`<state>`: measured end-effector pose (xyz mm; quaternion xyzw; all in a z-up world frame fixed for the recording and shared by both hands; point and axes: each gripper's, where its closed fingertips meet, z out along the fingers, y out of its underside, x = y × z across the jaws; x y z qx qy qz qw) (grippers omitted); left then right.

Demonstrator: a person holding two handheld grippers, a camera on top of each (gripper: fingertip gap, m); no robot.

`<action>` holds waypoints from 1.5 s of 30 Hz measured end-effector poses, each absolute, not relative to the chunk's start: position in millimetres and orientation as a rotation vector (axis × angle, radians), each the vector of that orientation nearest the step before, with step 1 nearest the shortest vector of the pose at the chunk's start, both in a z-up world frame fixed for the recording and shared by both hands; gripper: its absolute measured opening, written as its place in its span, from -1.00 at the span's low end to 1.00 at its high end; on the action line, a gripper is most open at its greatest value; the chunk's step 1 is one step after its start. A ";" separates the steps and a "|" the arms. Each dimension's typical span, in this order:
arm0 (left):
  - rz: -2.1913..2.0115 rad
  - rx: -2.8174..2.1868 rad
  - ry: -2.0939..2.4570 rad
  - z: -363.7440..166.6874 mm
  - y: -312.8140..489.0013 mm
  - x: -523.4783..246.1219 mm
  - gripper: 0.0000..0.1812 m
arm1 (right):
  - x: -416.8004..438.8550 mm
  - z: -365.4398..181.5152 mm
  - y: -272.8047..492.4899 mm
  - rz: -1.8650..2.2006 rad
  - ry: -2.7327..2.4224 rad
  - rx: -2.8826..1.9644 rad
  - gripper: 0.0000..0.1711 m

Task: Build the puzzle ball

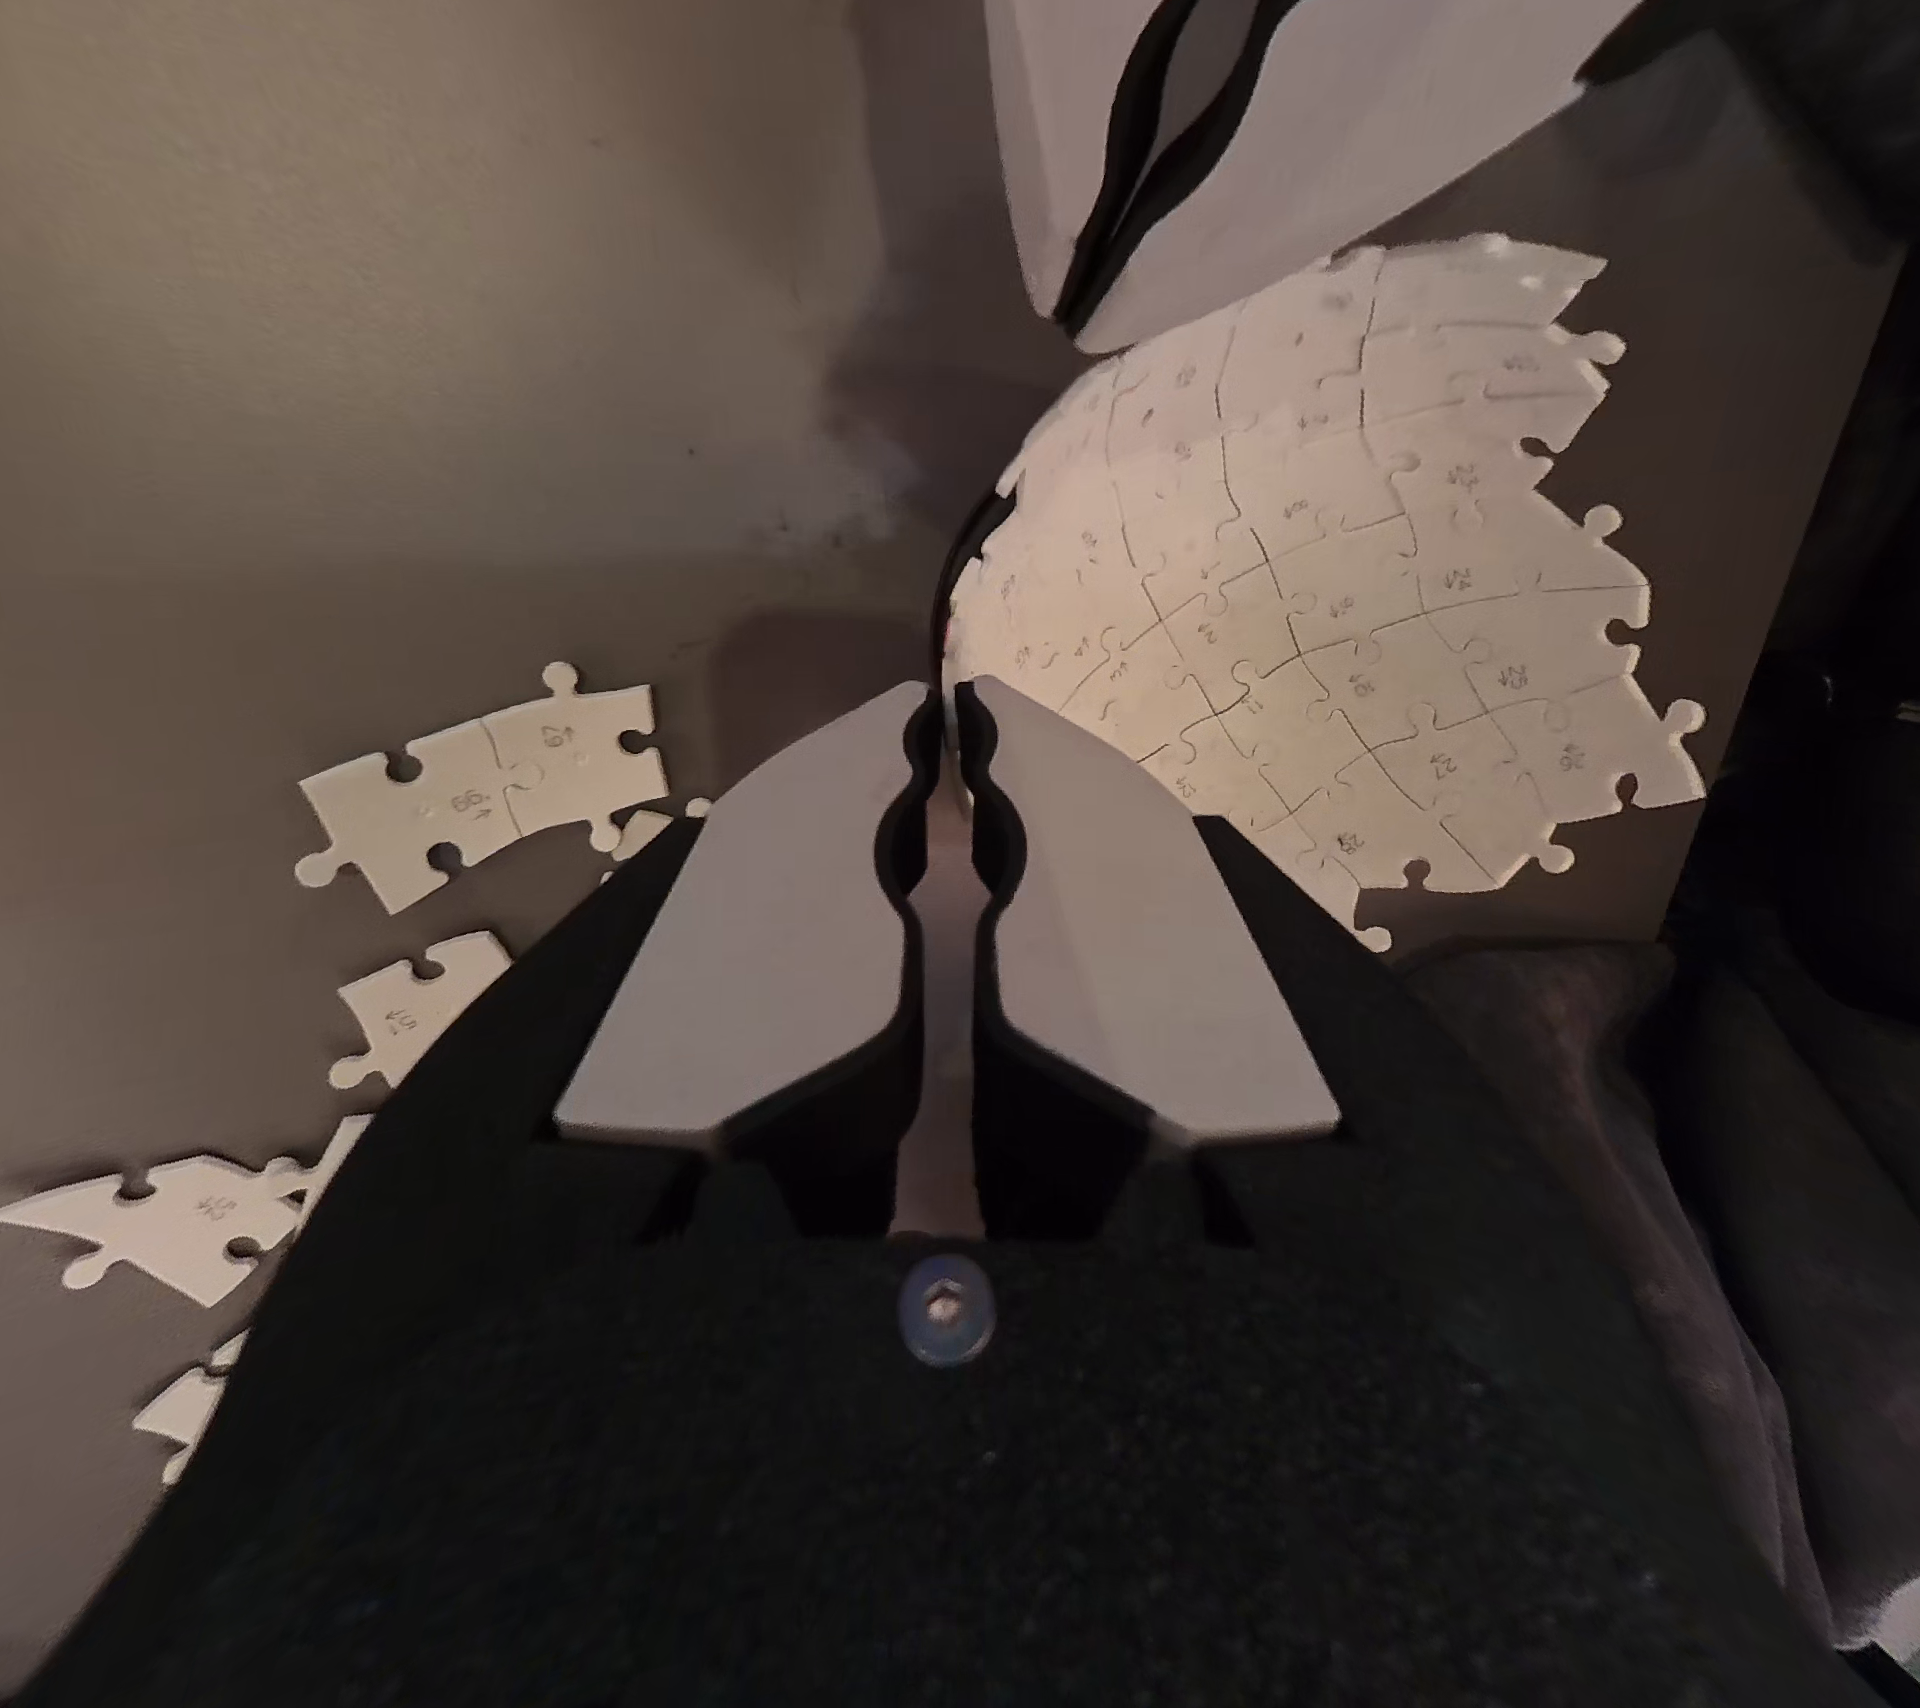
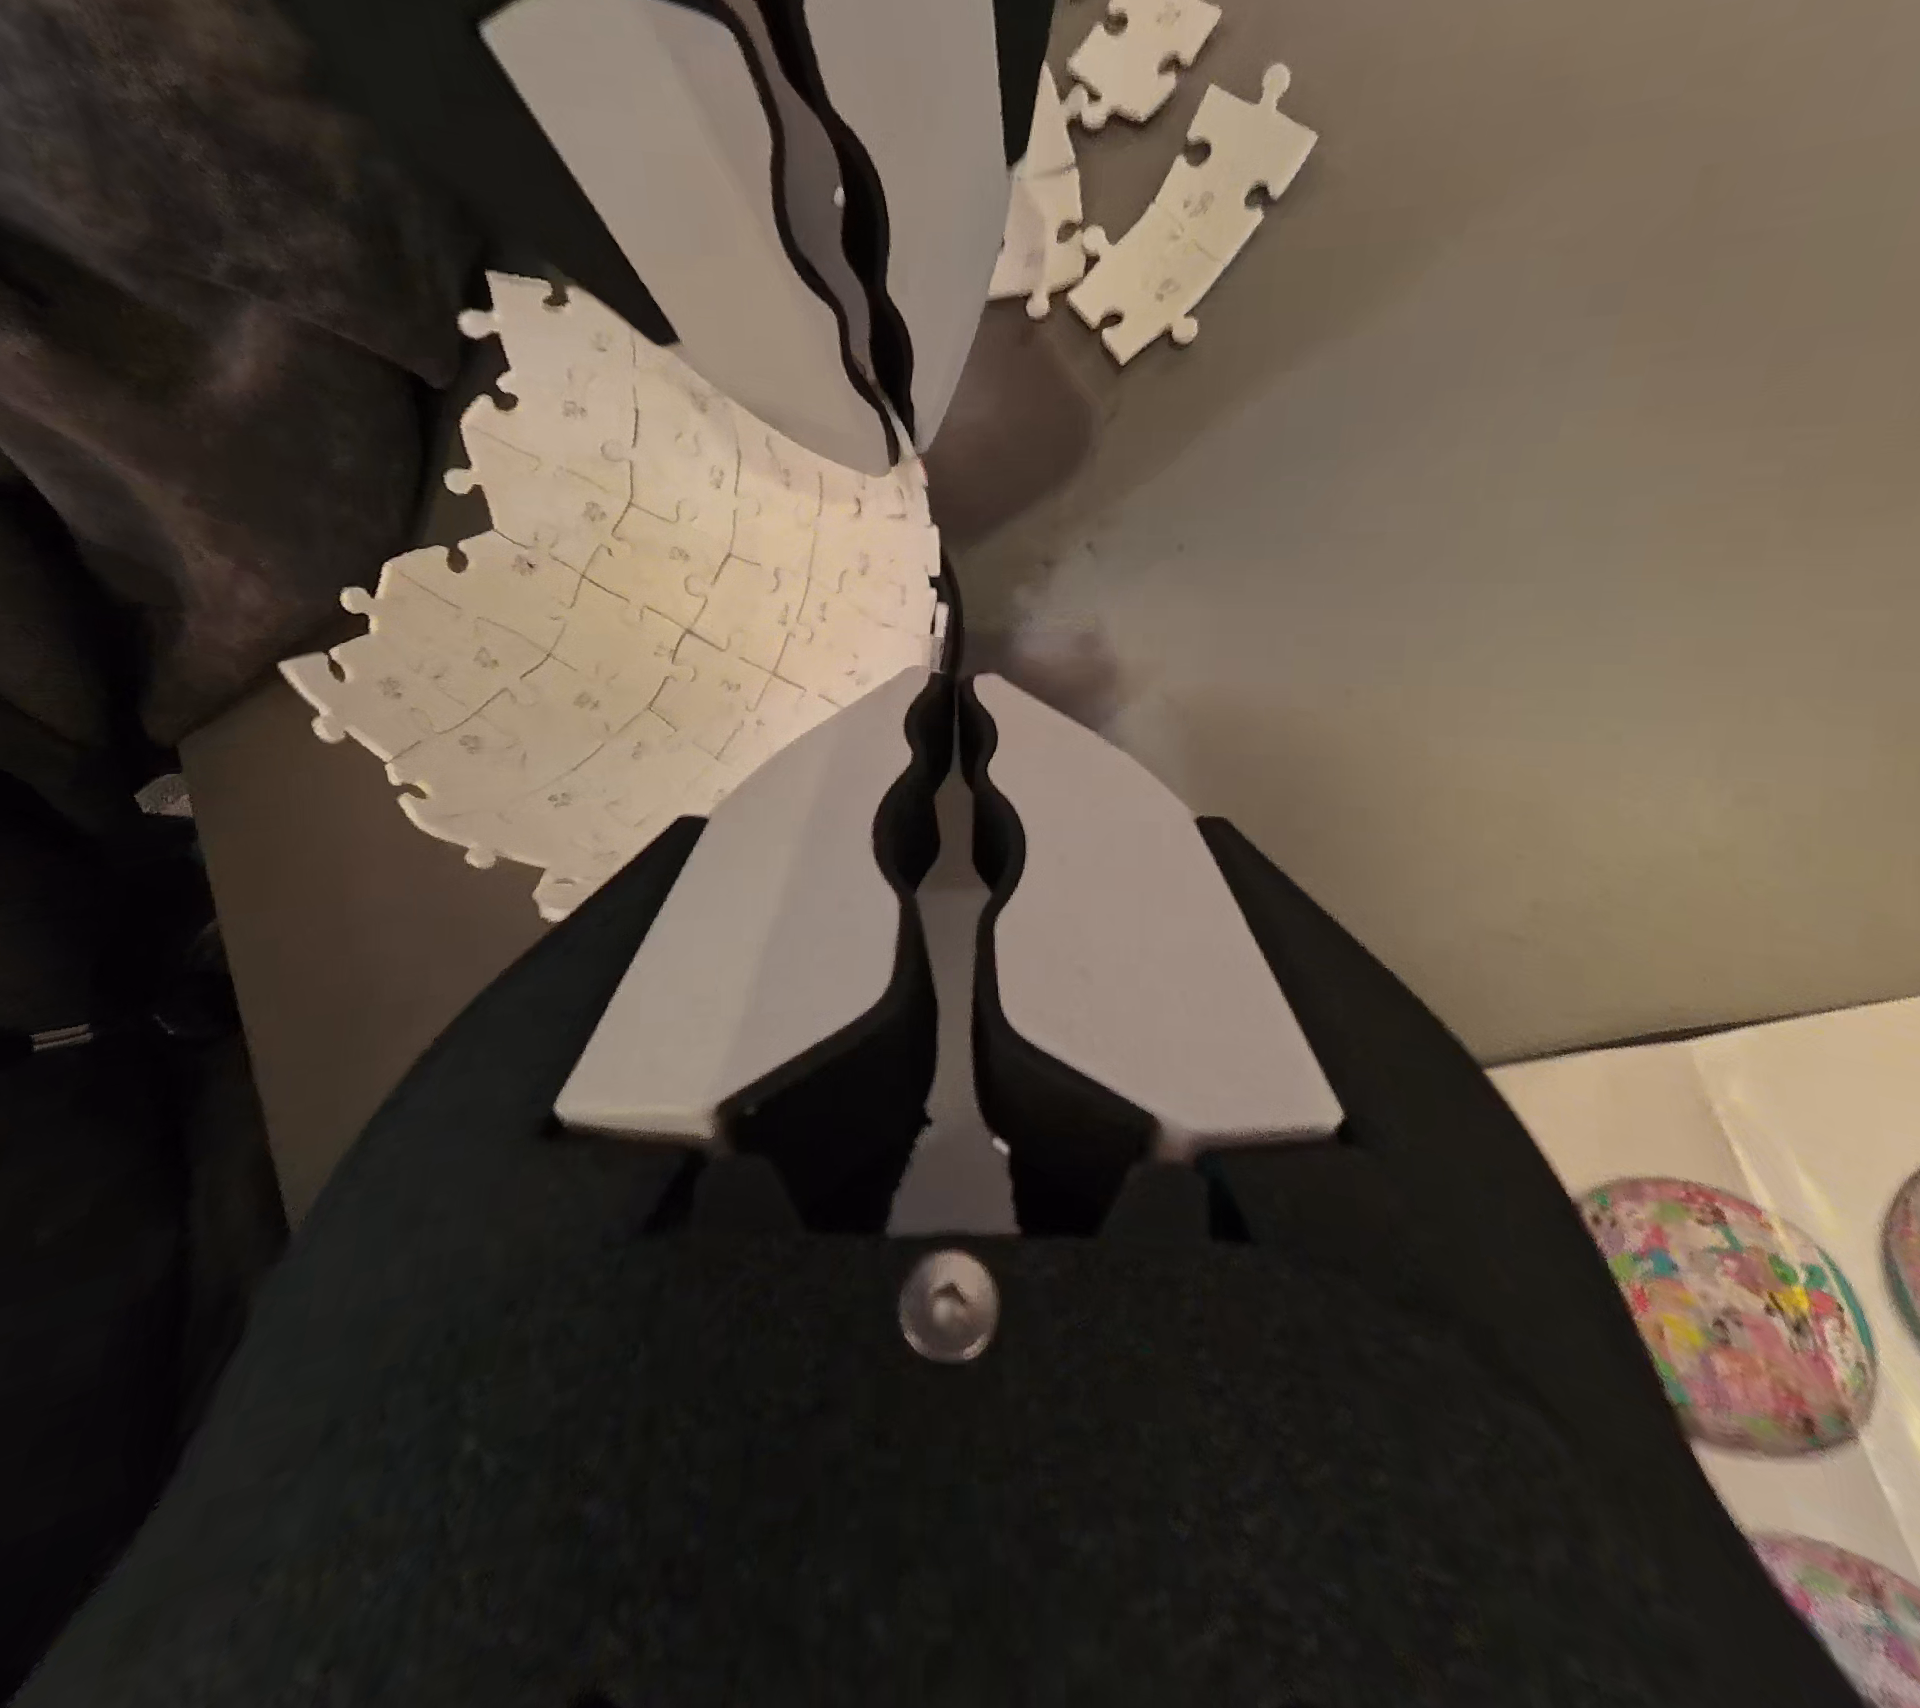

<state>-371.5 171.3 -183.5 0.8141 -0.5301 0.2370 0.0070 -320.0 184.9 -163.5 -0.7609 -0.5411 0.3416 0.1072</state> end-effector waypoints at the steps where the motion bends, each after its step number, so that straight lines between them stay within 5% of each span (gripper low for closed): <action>1: 0.745 2.545 -1.655 -183.8 171.5 -371.8 -0.98 | -321.3 -161.8 185.5 1.039 -1.580 -2.199 -0.97; 45: 0.716 2.414 -1.475 -208.2 151.2 -364.8 -0.91 | -255.1 -175.9 71.5 1.109 -1.523 -1.989 -0.96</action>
